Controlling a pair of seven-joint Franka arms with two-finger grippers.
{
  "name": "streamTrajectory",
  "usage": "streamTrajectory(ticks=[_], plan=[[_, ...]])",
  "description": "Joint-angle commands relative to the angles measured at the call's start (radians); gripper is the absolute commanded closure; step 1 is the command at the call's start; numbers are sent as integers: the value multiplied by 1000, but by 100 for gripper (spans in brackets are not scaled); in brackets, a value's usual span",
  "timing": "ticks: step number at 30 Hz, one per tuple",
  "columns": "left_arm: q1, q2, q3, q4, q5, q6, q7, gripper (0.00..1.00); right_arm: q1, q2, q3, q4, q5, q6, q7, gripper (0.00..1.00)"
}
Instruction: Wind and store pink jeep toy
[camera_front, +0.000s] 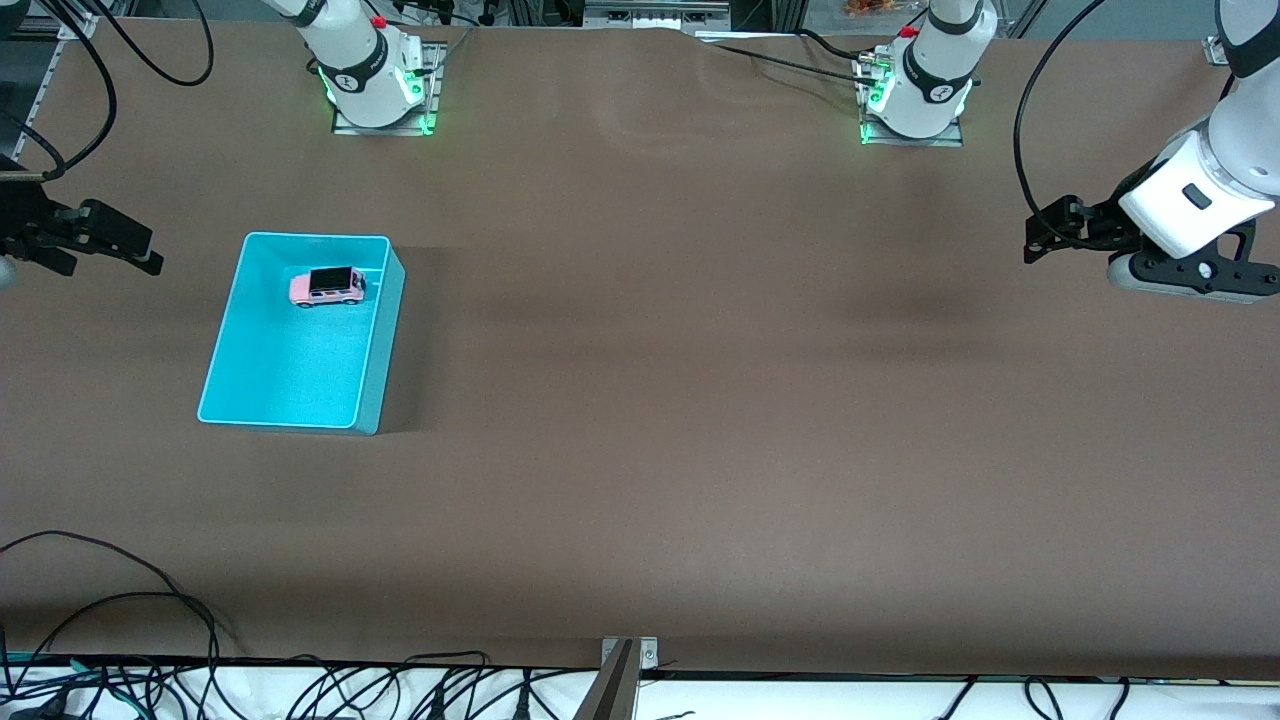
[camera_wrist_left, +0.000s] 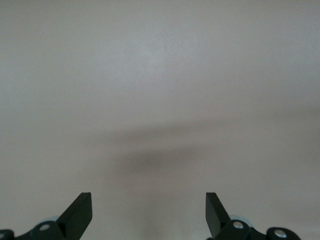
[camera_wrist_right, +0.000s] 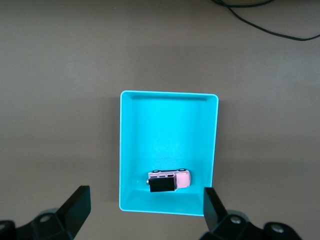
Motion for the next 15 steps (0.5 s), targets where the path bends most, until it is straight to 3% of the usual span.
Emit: streamTrajectory(ticks=[1,15], plan=[[1,11,-4,32,20,-22,-2,0,-1,9,2,22,-17,-5,4,0],[1,11,-4,30,18,-22,-2,0,8,22,5,24,-17,-11,0,0]])
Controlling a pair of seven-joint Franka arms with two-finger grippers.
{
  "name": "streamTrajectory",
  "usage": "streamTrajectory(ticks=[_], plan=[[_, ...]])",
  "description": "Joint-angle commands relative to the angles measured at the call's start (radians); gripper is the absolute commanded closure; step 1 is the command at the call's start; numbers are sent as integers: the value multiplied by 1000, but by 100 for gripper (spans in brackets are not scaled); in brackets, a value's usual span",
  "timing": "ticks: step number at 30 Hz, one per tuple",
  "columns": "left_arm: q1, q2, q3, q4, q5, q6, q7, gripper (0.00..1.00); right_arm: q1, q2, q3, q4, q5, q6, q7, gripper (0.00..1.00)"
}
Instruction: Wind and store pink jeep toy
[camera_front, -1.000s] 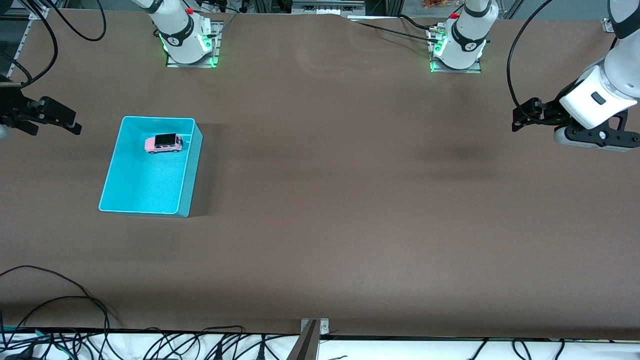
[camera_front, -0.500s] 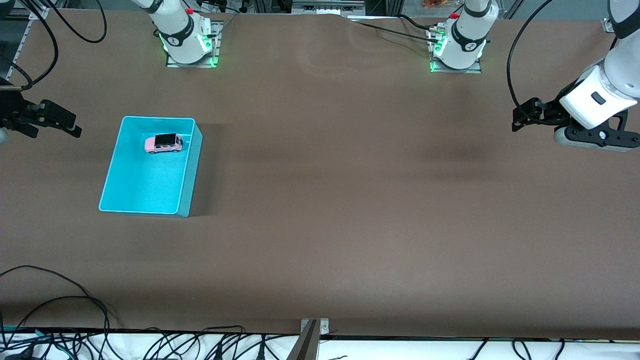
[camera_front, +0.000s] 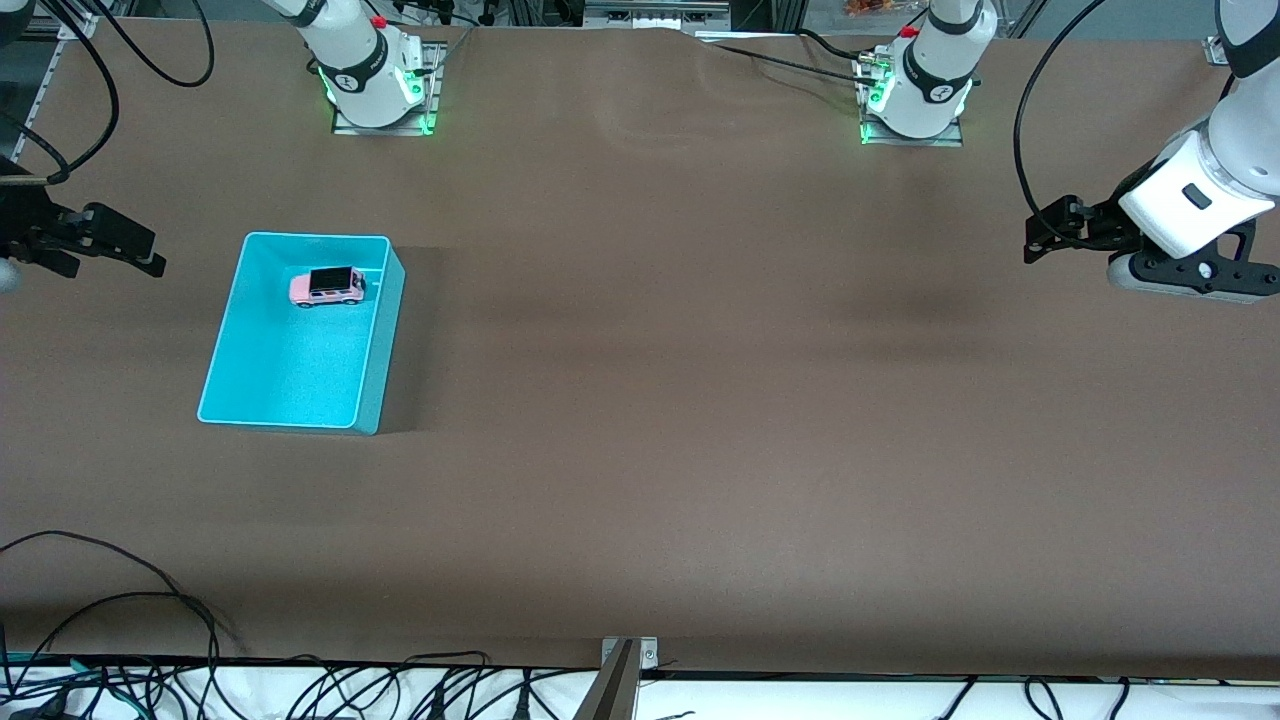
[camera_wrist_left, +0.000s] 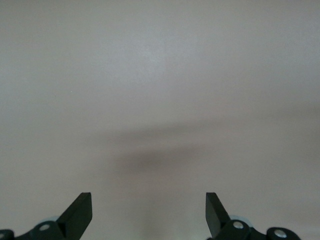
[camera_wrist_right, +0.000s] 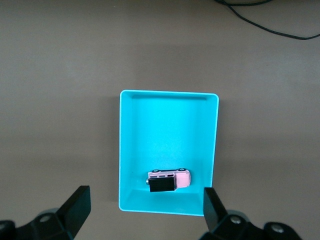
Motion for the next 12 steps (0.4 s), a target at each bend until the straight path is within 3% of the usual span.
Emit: streamTrajectory(ticks=[1,12], plan=[[1,11,-4,32,20,-22,-2,0,5,11,5,24,-17,-11,0,0],[3,11,-4,30,20,-22,-2,0,5,11,3,17,-15,-11,-1,0]])
